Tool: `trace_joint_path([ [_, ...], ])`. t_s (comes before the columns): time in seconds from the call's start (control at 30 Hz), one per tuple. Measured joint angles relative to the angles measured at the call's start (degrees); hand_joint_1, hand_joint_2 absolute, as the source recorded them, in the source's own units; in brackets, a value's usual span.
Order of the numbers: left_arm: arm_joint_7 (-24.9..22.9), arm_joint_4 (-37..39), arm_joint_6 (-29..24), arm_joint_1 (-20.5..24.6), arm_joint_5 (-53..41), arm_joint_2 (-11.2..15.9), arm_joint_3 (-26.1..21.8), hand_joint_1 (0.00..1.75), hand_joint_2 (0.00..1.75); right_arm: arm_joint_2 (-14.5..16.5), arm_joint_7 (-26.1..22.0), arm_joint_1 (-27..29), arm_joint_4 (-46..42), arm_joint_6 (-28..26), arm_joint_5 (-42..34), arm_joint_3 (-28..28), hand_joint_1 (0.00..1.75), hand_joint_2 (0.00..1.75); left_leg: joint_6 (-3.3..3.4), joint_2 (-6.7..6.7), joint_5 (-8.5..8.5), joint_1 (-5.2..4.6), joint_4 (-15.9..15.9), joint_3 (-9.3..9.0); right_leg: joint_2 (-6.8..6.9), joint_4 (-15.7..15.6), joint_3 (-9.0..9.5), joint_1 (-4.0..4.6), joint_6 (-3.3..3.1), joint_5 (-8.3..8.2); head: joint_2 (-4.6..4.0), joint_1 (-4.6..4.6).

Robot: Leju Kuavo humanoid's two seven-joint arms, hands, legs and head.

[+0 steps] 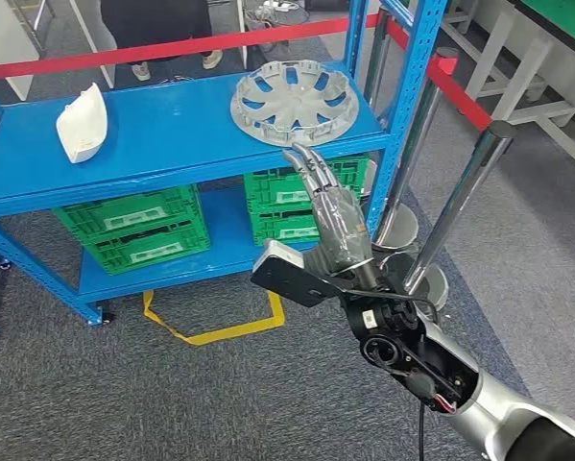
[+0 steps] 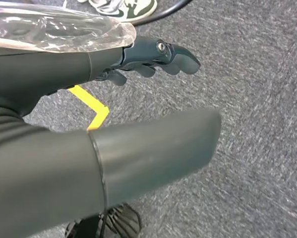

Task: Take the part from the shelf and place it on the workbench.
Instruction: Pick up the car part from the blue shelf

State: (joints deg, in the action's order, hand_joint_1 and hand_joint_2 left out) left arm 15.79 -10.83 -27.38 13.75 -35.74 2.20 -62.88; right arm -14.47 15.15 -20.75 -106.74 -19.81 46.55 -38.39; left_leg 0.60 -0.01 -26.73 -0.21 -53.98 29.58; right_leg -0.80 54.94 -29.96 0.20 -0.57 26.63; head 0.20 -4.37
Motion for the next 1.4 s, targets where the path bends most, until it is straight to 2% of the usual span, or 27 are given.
trace_joint_path([
  [0.1, -0.32, 0.05, 0.34, -0.12, -0.22, 0.08, -0.11, 0.00, 0.00, 0.16, 0.28, -0.10, 0.27, 0.15, -0.21, 0.10, 0.00, 1.75, 0.00, -0.01, 0.00, 0.00, 0.00, 0.00, -0.01, 0.00, 0.00, 0.00, 0.00, 0.00, 0.00, 0.00],
  [0.2, -1.26, 0.20, 3.23, -0.36, 0.32, 0.27, -0.47, 0.00, 0.00, 0.31, 0.20, -0.19, 0.57, 0.80, -2.86, 0.21, 0.00, 1.75, 0.00, -0.01, 0.00, 0.00, 0.00, 0.00, -0.01, 0.00, 0.00, 0.00, 0.00, 0.00, 0.00, 0.00],
  [0.37, -1.63, 0.29, 7.97, -0.70, 0.84, 0.84, -1.30, 0.00, 0.00, 0.37, -2.76, -0.19, 0.71, 2.81, -18.21, 0.74, 0.00, 1.75, 0.00, -0.01, 0.00, 0.00, 0.00, -0.01, -0.01, 0.00, -0.01, 0.00, 0.00, 0.00, 0.00, 0.00],
  [0.47, -1.80, 0.32, 8.99, -0.77, 0.72, 1.29, -1.54, 0.00, 0.00, 0.37, -4.56, -0.32, 0.71, 2.15, -22.28, 0.85, 0.00, 1.75, -0.01, -0.01, 0.00, 0.00, 0.00, -0.01, -0.01, 0.00, -0.01, 0.00, 0.00, 0.00, 0.00, 0.00],
  [0.87, -1.68, 0.32, 7.40, -0.76, -1.71, 1.63, -1.56, 0.00, 0.00, 0.37, -5.60, 0.02, 0.71, -2.94, -20.42, 1.12, 0.00, 1.75, -0.01, 0.01, 0.00, 0.00, -0.01, -0.02, -0.03, 0.00, -0.02, 0.00, 0.00, 0.00, 0.00, 0.00],
  [1.13, -3.55, 0.38, 10.40, -0.75, -2.91, 1.63, -1.55, 0.00, 0.00, 0.37, -4.67, 1.53, 0.71, -0.84, -19.81, 1.69, 0.00, 1.75, -0.01, 0.02, 0.00, 0.00, 0.00, -0.02, -0.03, 0.00, -0.02, 0.00, 0.00, 0.00, 0.00, 0.00],
  [1.4, -5.22, 0.38, 10.59, -0.30, -5.48, 1.54, -1.55, 0.00, 0.00, 0.62, -9.85, 4.60, 0.69, -2.16, -24.94, 3.82, 0.00, 1.75, -0.01, 0.01, 0.00, 0.00, 0.00, -0.02, -0.03, 0.00, -0.02, 0.00, 0.00, 0.00, 0.00, 0.00],
])
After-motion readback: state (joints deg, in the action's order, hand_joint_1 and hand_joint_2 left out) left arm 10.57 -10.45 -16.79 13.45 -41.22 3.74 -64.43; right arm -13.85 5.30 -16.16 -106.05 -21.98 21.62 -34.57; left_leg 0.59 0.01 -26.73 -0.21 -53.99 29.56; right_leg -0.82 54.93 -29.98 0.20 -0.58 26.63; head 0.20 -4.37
